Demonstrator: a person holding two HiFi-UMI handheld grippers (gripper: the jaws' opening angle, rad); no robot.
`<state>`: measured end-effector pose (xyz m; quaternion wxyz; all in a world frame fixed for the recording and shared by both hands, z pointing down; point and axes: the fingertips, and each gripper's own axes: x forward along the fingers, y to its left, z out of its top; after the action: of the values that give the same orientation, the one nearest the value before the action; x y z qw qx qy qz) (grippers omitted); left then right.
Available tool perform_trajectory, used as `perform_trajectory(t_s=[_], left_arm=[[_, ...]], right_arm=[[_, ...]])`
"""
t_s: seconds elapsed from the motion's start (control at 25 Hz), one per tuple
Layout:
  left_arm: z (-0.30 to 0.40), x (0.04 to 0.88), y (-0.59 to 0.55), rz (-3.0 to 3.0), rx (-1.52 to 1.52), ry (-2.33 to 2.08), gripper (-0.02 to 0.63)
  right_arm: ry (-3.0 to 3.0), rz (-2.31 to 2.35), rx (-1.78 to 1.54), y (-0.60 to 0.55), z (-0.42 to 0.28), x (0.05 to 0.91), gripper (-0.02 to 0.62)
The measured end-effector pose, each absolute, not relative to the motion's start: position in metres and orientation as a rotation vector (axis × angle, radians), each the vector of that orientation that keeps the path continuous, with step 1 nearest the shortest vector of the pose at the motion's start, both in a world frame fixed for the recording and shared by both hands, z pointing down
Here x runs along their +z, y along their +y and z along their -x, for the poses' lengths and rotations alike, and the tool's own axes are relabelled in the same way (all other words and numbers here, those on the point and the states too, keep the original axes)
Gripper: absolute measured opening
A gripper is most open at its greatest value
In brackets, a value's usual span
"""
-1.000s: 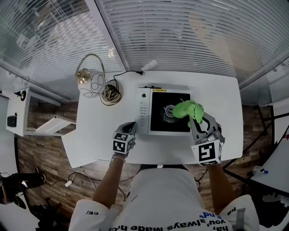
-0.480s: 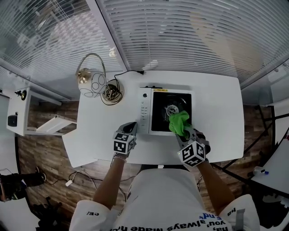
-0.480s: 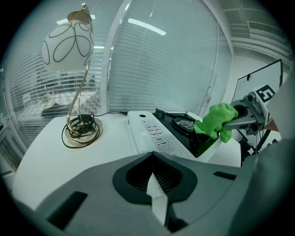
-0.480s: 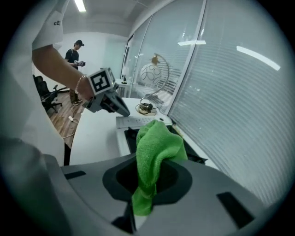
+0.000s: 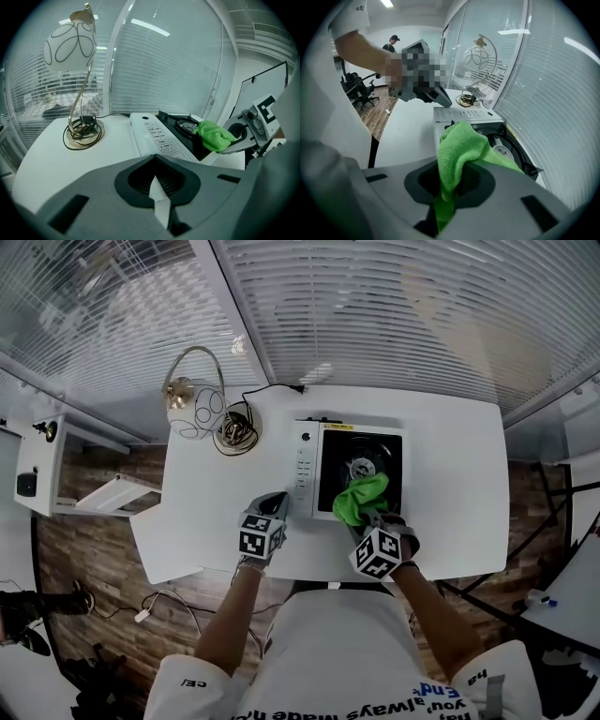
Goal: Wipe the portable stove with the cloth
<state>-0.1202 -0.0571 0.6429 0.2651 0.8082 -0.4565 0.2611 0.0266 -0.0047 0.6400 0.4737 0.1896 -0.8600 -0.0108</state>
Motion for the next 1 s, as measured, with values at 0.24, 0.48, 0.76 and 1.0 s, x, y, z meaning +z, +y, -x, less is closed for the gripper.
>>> perform_trajectory(t_s=[0.24,0.48,0.76,1.0], left_arm=[[0.121,0.642,-0.056,-2.179,0.703,-1.235,0.011],[0.12,0.642,-0.056,-2.181,0.695,-1.242,0.011],[0.121,0.643,-0.057,-2.181,0.689,-1.243,0.011],[0.12,0.643,-0.056,-2.173,0.691,-1.235,0.011]], right_arm=[[-2.133,-0.402,-0.045,0.0,0.007,0.64,0.04],[-2.154,-0.374,-0.058,0.0,0.016,0.636,0.041],[-2.294,-0.482,-0.143,-0.035,0.035,0.56,0.04],[-2.214,-0.3,-0.069,-0.037,0.059,0.603,0.04]])
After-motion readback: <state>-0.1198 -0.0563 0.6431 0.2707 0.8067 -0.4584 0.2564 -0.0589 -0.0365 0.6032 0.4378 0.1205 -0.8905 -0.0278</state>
